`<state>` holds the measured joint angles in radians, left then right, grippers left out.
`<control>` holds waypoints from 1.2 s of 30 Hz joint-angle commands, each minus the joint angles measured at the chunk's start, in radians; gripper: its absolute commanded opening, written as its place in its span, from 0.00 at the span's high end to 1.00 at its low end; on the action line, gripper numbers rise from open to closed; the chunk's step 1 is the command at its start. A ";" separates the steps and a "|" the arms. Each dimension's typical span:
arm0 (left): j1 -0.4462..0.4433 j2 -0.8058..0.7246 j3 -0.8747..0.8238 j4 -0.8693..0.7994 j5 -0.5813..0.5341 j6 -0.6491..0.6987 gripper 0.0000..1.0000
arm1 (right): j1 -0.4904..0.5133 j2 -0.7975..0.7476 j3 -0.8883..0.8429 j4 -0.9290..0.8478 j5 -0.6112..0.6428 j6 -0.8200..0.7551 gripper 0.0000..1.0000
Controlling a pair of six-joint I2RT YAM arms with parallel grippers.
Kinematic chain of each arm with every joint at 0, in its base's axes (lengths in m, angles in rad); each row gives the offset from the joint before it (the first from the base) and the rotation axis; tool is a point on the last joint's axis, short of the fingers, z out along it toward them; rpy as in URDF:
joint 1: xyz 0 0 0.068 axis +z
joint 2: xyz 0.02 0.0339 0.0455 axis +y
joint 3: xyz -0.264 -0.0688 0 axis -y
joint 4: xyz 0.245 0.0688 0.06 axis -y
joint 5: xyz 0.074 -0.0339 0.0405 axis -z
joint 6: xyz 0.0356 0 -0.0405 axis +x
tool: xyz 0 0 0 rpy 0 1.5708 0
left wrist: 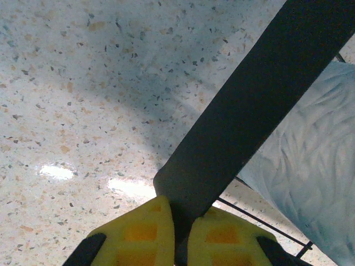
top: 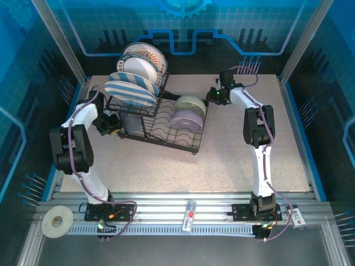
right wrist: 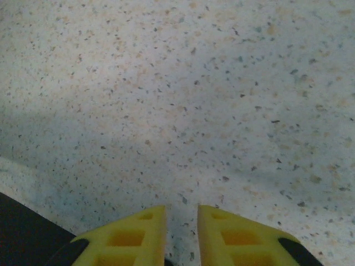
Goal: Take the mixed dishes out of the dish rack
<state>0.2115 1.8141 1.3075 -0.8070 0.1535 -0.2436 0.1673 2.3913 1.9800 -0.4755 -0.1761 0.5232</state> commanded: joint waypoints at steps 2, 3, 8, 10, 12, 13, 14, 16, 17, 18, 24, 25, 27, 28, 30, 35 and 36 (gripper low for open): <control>0.023 0.036 0.032 -0.013 0.032 -0.045 1.00 | 0.036 -0.005 0.001 -0.058 -0.058 -0.091 0.80; 0.023 0.043 0.038 -0.011 0.035 -0.045 1.00 | 0.039 -0.018 -0.019 -0.056 -0.062 -0.105 0.80; 0.015 0.083 0.092 -0.011 0.047 -0.055 1.00 | 0.047 -0.102 -0.147 -0.028 -0.098 -0.142 0.85; 0.003 0.105 0.127 -0.015 0.047 -0.060 1.00 | 0.052 -0.137 -0.215 -0.006 -0.103 -0.153 0.86; -0.006 0.125 0.157 -0.021 0.052 -0.069 1.00 | 0.055 -0.173 -0.282 0.023 -0.110 -0.153 0.87; -0.008 0.134 0.170 -0.021 0.058 -0.076 1.00 | 0.057 -0.189 -0.318 0.040 -0.116 -0.146 0.88; -0.008 0.141 0.179 -0.020 0.065 -0.084 1.00 | 0.057 -0.206 -0.349 0.057 -0.122 -0.139 0.89; -0.009 0.150 0.193 -0.015 0.076 -0.099 1.00 | 0.058 -0.244 -0.426 0.102 -0.135 -0.117 0.90; -0.011 0.155 0.200 -0.013 0.081 -0.105 1.00 | 0.062 -0.266 -0.465 0.127 -0.141 -0.106 0.91; -0.013 0.158 0.206 -0.011 0.083 -0.107 1.00 | 0.064 -0.283 -0.499 0.147 -0.147 -0.094 0.91; -0.026 0.193 0.253 -0.019 0.099 -0.117 1.00 | 0.097 -0.362 -0.656 0.216 -0.151 -0.059 0.92; -0.027 0.197 0.258 -0.016 0.102 -0.120 1.00 | 0.100 -0.373 -0.686 0.232 -0.155 -0.046 0.92; -0.031 0.204 0.268 -0.013 0.110 -0.134 1.00 | 0.101 -0.399 -0.743 0.264 -0.160 -0.020 0.92; -0.033 0.208 0.272 -0.009 0.116 -0.141 1.00 | 0.102 -0.407 -0.764 0.274 -0.164 -0.012 0.92; -0.039 0.217 0.277 0.003 0.132 -0.163 1.00 | 0.106 -0.422 -0.801 0.288 -0.171 0.000 0.92; -0.049 0.239 0.305 0.031 0.168 -0.223 1.00 | 0.116 -0.479 -0.885 0.294 -0.175 0.009 0.93; -0.051 0.245 0.312 0.034 0.172 -0.234 1.00 | 0.118 -0.494 -0.905 0.296 -0.174 0.013 0.93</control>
<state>0.2119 2.0075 1.5810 -0.8852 0.1230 -0.2890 0.1886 1.9083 1.1664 -0.0002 -0.2062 0.5293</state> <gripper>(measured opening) 0.089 0.078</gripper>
